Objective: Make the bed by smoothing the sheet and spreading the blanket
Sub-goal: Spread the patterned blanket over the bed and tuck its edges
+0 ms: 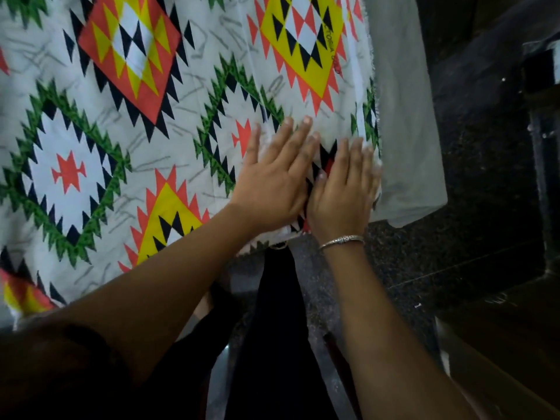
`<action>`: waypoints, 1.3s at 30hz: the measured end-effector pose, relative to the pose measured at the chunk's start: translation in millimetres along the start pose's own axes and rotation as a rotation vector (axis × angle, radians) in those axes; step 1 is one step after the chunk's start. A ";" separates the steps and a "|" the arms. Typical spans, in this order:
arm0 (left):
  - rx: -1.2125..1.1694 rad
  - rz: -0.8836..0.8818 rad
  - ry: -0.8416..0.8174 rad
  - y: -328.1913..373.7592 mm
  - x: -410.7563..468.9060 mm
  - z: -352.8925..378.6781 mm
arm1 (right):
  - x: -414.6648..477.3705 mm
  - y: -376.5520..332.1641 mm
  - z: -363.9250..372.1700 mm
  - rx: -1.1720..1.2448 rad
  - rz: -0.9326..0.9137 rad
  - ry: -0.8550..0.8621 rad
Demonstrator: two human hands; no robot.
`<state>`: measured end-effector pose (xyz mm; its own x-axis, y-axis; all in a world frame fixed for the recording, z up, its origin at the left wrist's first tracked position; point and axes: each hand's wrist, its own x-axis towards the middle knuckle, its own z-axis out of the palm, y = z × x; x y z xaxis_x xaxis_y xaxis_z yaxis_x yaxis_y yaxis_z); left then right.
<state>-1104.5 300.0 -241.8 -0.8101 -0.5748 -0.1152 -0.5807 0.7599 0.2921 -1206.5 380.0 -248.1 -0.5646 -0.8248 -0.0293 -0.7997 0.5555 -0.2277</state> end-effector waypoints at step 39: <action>0.118 -0.602 0.062 -407.1 244.6 -123.5 | 471.0 -268.3 75.5 -0.303 -0.470 -0.196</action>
<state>-1056.4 -187.4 -271.6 -0.3333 -0.9272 -0.1711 -0.9425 0.3230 0.0856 -1242.4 -165.5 -274.2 -0.1110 -0.9777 -0.1781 -0.9938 0.1078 0.0277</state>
